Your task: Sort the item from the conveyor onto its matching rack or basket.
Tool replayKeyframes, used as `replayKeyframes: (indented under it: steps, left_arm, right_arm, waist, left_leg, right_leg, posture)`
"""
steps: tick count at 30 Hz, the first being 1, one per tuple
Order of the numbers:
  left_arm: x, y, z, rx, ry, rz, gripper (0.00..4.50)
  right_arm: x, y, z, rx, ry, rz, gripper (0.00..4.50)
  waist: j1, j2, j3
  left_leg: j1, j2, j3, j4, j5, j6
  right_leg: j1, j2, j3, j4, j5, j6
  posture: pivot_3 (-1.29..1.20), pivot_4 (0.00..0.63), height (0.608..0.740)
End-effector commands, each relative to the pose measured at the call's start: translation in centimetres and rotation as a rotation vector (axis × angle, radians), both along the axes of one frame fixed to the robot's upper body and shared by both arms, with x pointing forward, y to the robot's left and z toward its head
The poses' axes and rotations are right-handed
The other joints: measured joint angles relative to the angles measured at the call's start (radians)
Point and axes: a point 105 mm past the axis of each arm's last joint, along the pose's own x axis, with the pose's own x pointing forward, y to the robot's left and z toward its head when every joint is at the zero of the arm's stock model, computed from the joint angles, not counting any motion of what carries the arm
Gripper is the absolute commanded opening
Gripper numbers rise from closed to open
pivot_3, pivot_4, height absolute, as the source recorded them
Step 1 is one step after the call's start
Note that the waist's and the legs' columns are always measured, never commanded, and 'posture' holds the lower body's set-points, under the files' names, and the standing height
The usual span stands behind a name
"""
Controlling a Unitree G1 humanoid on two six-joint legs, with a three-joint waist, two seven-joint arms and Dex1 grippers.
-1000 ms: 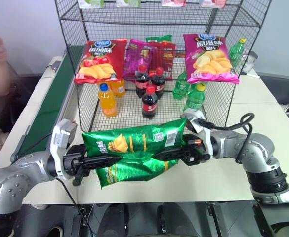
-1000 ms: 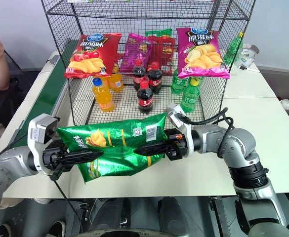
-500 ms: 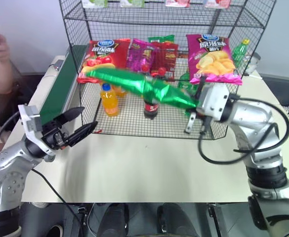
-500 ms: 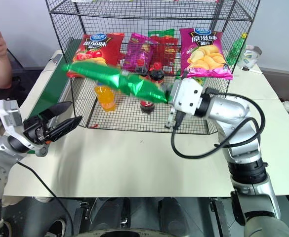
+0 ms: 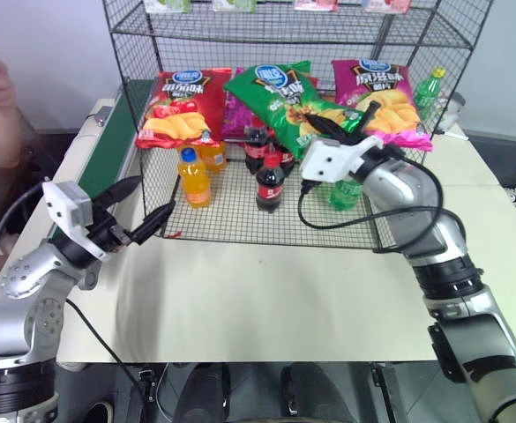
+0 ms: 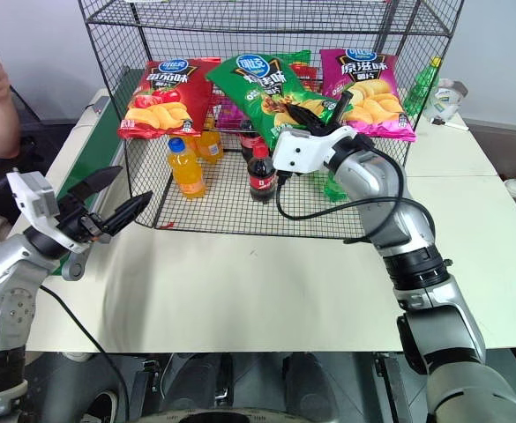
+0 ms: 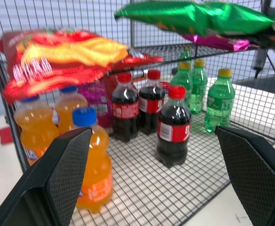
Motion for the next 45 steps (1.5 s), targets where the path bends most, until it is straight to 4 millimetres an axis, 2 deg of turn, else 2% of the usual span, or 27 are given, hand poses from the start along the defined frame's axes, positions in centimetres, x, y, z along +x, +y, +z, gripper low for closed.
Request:
replayKeyframes:
  steps: [1,4,14,16,18,23,29,37,41,43,45]
  left_arm:
    - [-0.5,-0.6,0.7,0.026,-0.054,0.006,4.46]
    - [-0.5,-0.6,0.6,0.020,-0.053,0.016,4.46]
    - [-0.6,-1.2,0.0,0.024,-0.051,0.017,4.46]
    - [-0.6,-1.3,0.0,0.024,-0.052,0.017,4.50]
    - [-0.6,-1.4,-0.1,0.023,-0.051,0.018,4.50]
    - [-0.7,-1.5,-0.3,0.025,-0.045,0.015,4.50]
    - [-0.7,-2.0,-0.7,0.031,-0.040,0.000,4.50]
    - [-0.4,-2.3,-0.9,0.034,-0.037,-0.010,4.50]
    - [-0.4,-2.5,-0.9,0.039,-0.040,-0.019,4.50]
    - [-0.5,-2.4,-0.9,0.036,-0.039,-0.021,4.50]
    - [-0.6,-2.1,-0.8,0.046,-0.041,-0.018,4.50]
  right_arm:
    - [1.1,-0.3,1.2,0.046,-0.017,-0.086,0.00]
    - [1.6,-0.3,0.9,0.081,-0.005,-0.135,0.00]
    - [3.1,2.2,0.1,0.236,0.113,-0.140,0.00]
    - [3.1,2.5,0.2,0.318,0.155,-0.111,0.60]
    - [2.8,3.2,0.7,0.329,0.150,-0.068,1.27]
    - [1.9,4.5,1.3,0.309,0.126,-0.006,3.69]
    - [0.9,5.6,1.4,0.327,0.162,0.079,3.69]
    - [-1.7,7.3,2.2,0.369,0.245,0.262,3.69]
    - [-3.4,8.3,1.9,0.497,0.396,0.389,3.69]
    - [-4.2,7.7,2.5,0.561,0.432,0.455,3.69]
    - [-6.0,7.7,2.9,0.615,0.529,0.610,3.69]
  waist:
    - [0.000,0.000,0.000]
    - [0.002,0.000,0.000]
    - [-0.002,0.000,0.000]
    - [-0.001,0.000,0.000]
    - [-0.003,0.000,0.000]
    - [-0.019,0.000,0.000]
    - [-0.023,0.000,0.000]
    - [-0.022,0.000,0.000]
    - [-0.022,0.000,0.000]
    - [-0.021,0.000,0.000]
    - [-0.018,0.000,0.000]
  left_leg:
    - [0.000,0.000,0.000,0.000,0.000,0.000]
    - [0.000,0.000,0.000,0.000,0.000,0.000]
    - [0.000,0.000,0.000,0.000,0.000,0.000]
    - [0.000,0.000,0.000,0.000,0.000,0.000]
    - [0.000,0.000,0.000,0.000,0.000,0.000]
    - [0.000,0.000,0.000,0.000,0.000,0.000]
    - [0.000,0.000,0.000,0.000,0.000,0.000]
    - [0.000,0.000,0.000,0.000,0.000,0.000]
    - [0.000,0.000,0.000,-0.001,0.000,0.000]
    - [0.000,0.001,0.000,-0.001,0.000,0.000]
    - [0.000,0.000,0.000,-0.001,0.000,0.001]
  right_leg:
    - [0.000,0.000,0.000,0.000,0.000,0.000]
    - [0.000,0.000,0.000,0.001,0.000,0.000]
    - [-0.001,0.000,0.000,0.002,0.000,0.000]
    - [-0.001,0.000,0.000,0.002,0.000,0.000]
    - [-0.001,0.000,0.000,0.002,0.000,0.000]
    - [-0.001,0.000,0.000,0.003,0.000,0.000]
    - [-0.002,0.000,0.000,0.003,0.000,0.000]
    - [-0.002,0.000,0.000,0.003,0.000,0.000]
    - [-0.002,0.000,0.000,0.003,0.000,0.000]
    - [-0.002,0.000,0.000,0.003,0.000,0.000]
    - [-0.001,-0.001,0.000,0.003,0.000,0.000]
  posture:
    - [0.00,0.150,0.739]
    - [0.00,0.150,0.739]
    - [0.00,0.150,0.739]
    - [0.00,0.150,0.739]
    - [0.00,0.150,0.739]
    - [0.00,0.150,0.739]
    - [0.00,0.150,0.739]
    - [0.00,0.150,0.739]
    - [0.00,0.150,0.739]
    - [0.00,0.150,0.739]
    - [0.00,0.150,0.739]
